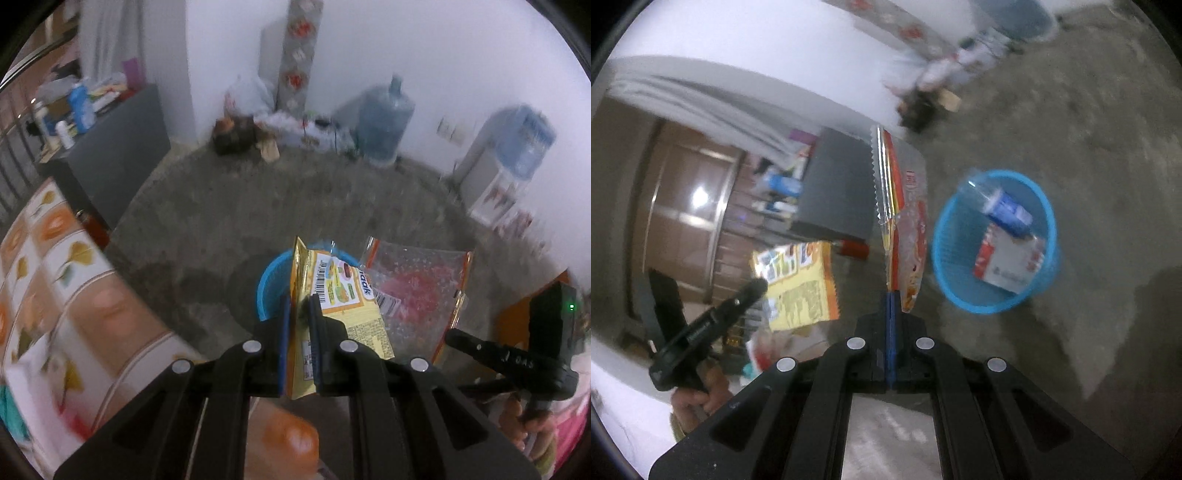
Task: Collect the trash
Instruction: 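Open both tools above the blue wastebasket to drop the juice box and straw, then move both open tools back toward the tissues and plastic bags on the table, then grasp the white plastic bag with the right tool while the left tool grasps the clear red-printed bag, then lift both bags and carry them over the blue wastebasket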
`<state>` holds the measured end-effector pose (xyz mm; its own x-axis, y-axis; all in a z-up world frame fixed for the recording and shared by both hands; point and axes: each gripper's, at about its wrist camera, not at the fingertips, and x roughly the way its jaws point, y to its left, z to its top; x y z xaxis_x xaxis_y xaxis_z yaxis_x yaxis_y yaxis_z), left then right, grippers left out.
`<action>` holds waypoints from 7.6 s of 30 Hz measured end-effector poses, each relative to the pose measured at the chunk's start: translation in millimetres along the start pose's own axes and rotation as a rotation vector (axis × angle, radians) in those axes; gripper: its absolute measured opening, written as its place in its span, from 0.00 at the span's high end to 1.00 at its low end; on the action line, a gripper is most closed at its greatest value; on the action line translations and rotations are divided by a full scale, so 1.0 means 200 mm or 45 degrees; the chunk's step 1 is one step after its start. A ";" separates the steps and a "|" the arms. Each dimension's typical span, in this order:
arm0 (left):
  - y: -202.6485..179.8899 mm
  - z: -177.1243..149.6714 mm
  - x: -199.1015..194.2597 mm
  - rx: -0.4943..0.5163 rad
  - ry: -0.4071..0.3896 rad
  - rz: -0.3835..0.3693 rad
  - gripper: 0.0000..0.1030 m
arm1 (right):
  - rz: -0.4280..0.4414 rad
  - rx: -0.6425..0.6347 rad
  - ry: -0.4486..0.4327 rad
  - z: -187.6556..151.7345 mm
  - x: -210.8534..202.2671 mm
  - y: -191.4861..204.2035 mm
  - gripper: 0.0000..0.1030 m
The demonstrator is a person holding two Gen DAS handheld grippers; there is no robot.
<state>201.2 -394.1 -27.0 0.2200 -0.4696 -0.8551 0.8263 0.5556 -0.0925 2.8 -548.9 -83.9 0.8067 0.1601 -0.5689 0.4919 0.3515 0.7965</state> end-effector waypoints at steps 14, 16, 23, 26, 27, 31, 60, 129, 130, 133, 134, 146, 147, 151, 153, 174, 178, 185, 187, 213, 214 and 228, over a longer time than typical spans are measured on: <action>-0.14 0.13 0.72 0.044 0.253 0.163 0.52 | -0.198 0.232 0.154 0.07 0.47 -0.41 0.65; -0.14 0.13 0.74 0.035 0.256 0.176 0.49 | -0.240 0.261 0.149 0.07 0.46 -0.44 0.65; -0.13 0.15 0.66 -0.003 0.191 0.120 0.40 | -0.277 0.278 0.073 0.02 0.30 -0.44 0.57; -0.12 0.16 0.60 -0.013 0.173 0.120 0.39 | -0.297 0.253 0.031 0.01 0.24 -0.42 0.56; -0.12 0.16 0.58 -0.021 0.169 0.116 0.39 | -0.303 0.239 0.022 0.01 0.22 -0.41 0.56; -0.11 0.17 0.42 -0.065 0.106 0.076 0.33 | -0.340 0.147 -0.006 0.02 0.18 -0.33 0.53; 0.27 -0.15 -0.51 -0.303 -0.243 -0.115 0.05 | -0.590 -0.503 -0.164 -0.05 0.10 0.34 0.11; 1.21 -2.29 -1.40 -1.290 -0.633 0.421 0.05 | -0.040 -1.405 0.429 -1.49 0.55 1.57 0.26; 1.22 -2.29 -1.40 -1.293 -0.640 0.404 0.05 | -0.037 -1.423 0.439 -1.51 0.56 1.58 0.26; 1.24 -2.30 -1.39 -1.297 -0.652 0.365 0.05 | -0.027 -1.478 0.469 -1.59 0.59 1.61 0.28; 1.24 -2.30 -1.39 -1.297 -0.653 0.356 0.05 | -0.024 -1.499 0.477 -1.61 0.61 1.62 0.30; 1.23 -2.21 -1.36 -1.138 -0.672 0.315 0.06 | -0.172 -1.738 0.536 -1.86 0.78 1.62 0.70; 1.23 -2.20 -1.36 -1.128 -0.673 0.308 0.07 | -0.182 -1.738 0.556 -1.86 0.79 1.61 0.76; 1.23 -2.18 -1.33 -1.112 -0.659 0.275 0.16 | -0.173 -1.697 0.592 -1.84 0.79 1.59 0.96; 1.23 -2.17 -1.32 -1.109 -0.647 0.261 0.20 | -0.148 -1.675 0.592 -1.83 0.76 1.59 0.98; 1.27 -1.99 -1.11 -1.126 -0.427 0.141 0.57 | -0.096 -1.343 0.580 -1.47 0.56 1.36 1.00; 1.28 -1.90 -1.06 -1.058 -0.373 0.240 0.60 | -0.080 -1.321 0.595 -1.47 0.57 1.34 1.00; 1.23 -1.77 -0.98 -0.824 -0.253 0.508 0.62 | -0.053 -1.290 0.613 -1.45 0.59 1.31 1.00; 1.21 -1.75 -0.96 -0.743 -0.219 0.590 0.64 | -0.048 -1.280 0.620 -1.45 0.59 1.30 1.00; 1.19 -1.99 -1.33 -0.794 -0.394 0.663 1.00 | -0.007 -1.224 0.589 -1.39 0.50 1.26 1.00; 1.18 -1.99 -1.35 -0.791 -0.407 0.662 1.00 | 0.000 -1.226 0.591 -1.39 0.50 1.26 1.00; 0.95 -1.90 -1.65 -0.677 -0.609 0.668 1.00 | 0.161 -1.281 0.510 -1.42 0.32 1.43 1.00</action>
<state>89.0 127.2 42.9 0.7943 -0.2352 -0.5602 0.2339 0.9693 -0.0754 101.7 -175.5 49.5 0.5776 0.4731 -0.6653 -0.2272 0.8759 0.4257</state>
